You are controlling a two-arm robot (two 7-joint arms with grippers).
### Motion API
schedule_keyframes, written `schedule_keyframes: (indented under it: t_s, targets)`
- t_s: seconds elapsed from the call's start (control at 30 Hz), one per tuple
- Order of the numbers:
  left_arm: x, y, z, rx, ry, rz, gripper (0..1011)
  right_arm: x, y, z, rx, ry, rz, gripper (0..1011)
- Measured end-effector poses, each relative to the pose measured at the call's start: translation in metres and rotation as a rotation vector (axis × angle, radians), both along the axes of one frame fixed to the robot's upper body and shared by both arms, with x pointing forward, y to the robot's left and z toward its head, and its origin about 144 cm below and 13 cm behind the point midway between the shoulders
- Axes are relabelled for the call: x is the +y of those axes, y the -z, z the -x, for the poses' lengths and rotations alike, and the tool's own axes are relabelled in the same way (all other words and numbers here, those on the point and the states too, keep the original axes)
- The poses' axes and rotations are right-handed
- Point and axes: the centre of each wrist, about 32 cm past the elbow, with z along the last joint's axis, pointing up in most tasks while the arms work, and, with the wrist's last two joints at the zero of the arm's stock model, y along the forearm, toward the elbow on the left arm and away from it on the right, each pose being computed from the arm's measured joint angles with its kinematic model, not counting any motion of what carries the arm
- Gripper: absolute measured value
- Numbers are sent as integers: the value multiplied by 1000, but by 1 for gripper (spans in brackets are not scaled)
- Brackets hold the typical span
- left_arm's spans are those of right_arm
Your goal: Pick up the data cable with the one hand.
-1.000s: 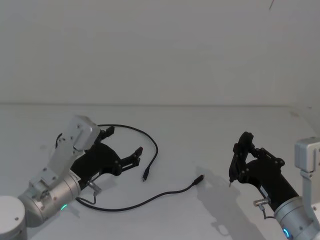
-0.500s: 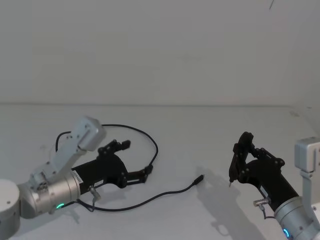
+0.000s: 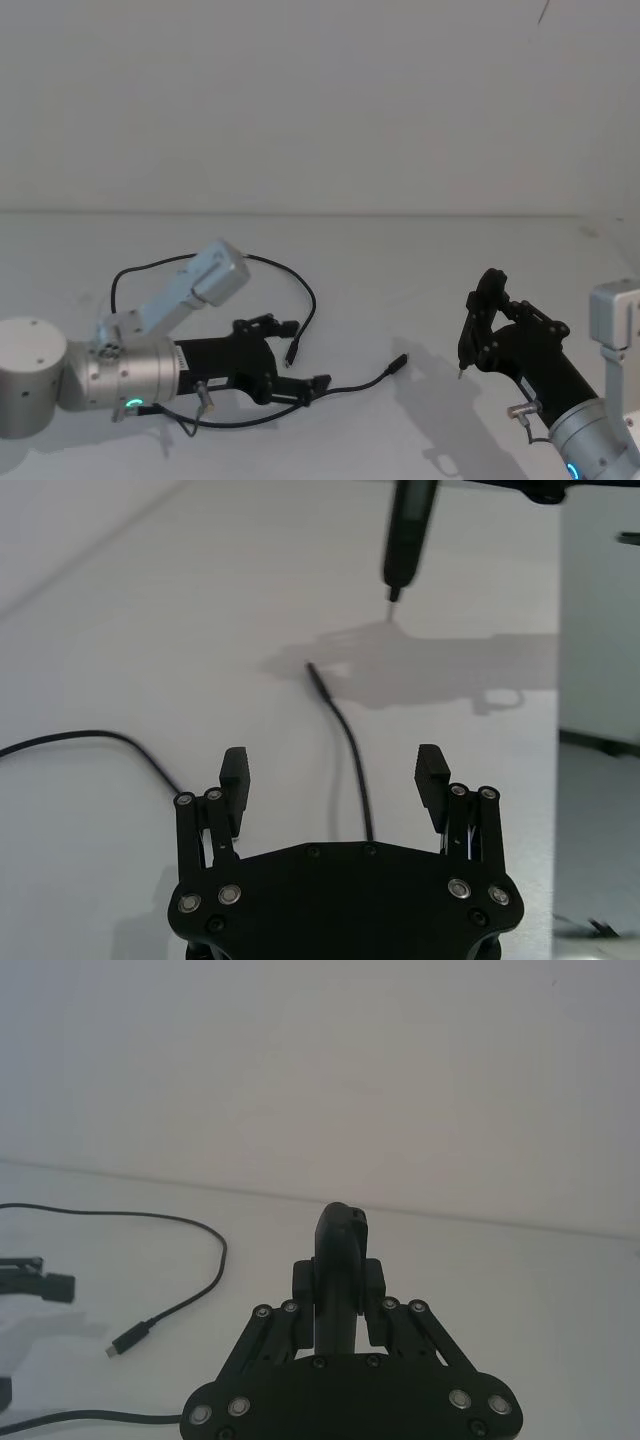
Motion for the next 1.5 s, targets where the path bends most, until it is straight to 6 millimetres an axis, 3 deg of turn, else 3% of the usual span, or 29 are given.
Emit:
schedule_keyframes:
  t_s: [0.6,1.37,1.5]
  targets:
    - [-30,-13,-29,64,124,-144,1001,0,0,0,0,0,0,279]
    - [-51,-16,-32,74,98,-265,1001,0,0,0,0,0,0,279]
    - [-53,-16,-32,76,97,-271,944,0,0,0,0,0,0,279]
